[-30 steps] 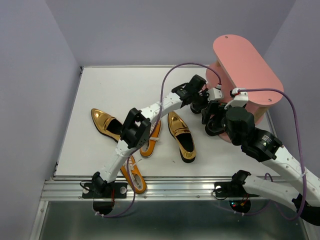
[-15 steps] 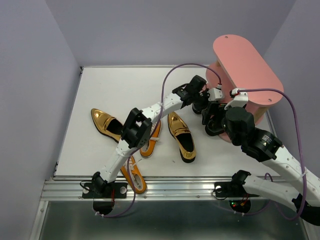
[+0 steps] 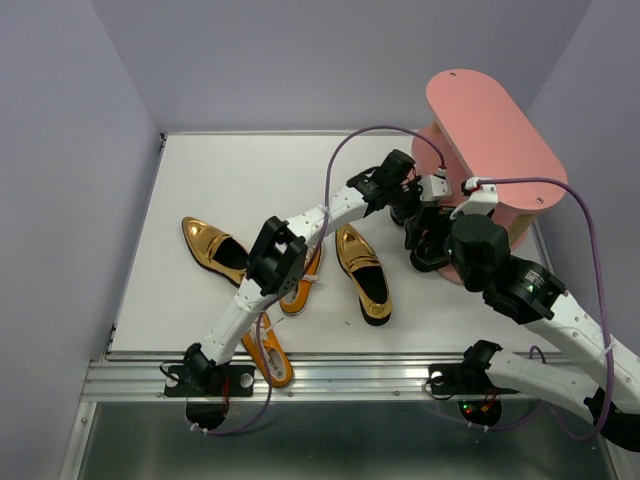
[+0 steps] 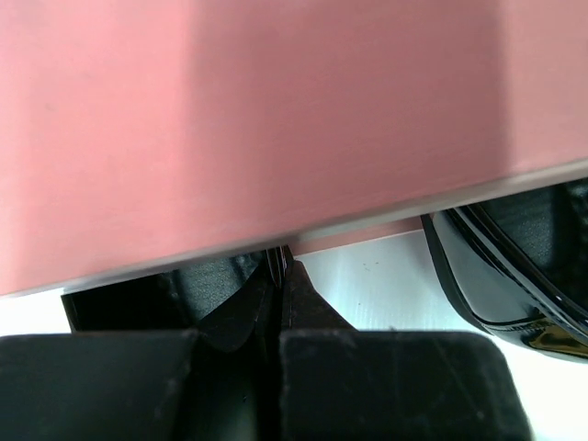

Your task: Place and organize the shoes onto the shoe shelf

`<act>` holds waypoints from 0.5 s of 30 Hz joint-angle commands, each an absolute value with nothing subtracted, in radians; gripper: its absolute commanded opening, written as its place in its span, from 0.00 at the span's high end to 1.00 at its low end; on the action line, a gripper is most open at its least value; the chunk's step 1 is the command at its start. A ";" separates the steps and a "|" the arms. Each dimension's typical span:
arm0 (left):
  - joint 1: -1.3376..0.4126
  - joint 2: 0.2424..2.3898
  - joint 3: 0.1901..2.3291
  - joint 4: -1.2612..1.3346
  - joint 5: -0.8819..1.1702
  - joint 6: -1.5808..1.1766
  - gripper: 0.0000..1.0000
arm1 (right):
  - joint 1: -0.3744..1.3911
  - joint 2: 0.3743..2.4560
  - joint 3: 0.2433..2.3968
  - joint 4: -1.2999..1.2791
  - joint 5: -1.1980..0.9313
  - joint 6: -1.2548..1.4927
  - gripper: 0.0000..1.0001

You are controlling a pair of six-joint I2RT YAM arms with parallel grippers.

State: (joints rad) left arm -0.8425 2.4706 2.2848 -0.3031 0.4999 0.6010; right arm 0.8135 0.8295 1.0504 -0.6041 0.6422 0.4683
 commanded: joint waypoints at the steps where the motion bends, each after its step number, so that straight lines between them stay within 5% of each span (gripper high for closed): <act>1: -0.850 2.427 2.367 -0.166 0.542 0.635 1.00 | 0.822 0.807 1.088 -0.614 0.678 0.477 0.00; 3: -0.850 2.430 2.365 -0.158 0.537 0.620 0.96 | 0.822 0.810 1.088 -0.615 0.677 0.479 0.00; 8: -0.850 2.413 2.326 -0.127 0.529 0.597 0.59 | 0.822 0.813 1.092 -0.614 0.675 0.479 0.00; 15: -0.851 2.387 2.306 -0.101 0.517 0.589 0.48 | 0.822 0.811 1.097 -0.621 0.676 0.483 0.00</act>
State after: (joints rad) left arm -0.8421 2.4729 2.2848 -0.2005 0.5045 0.5892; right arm 0.8135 0.8234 1.0508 -0.6224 0.6476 0.4717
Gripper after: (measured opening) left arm 0.508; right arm 0.999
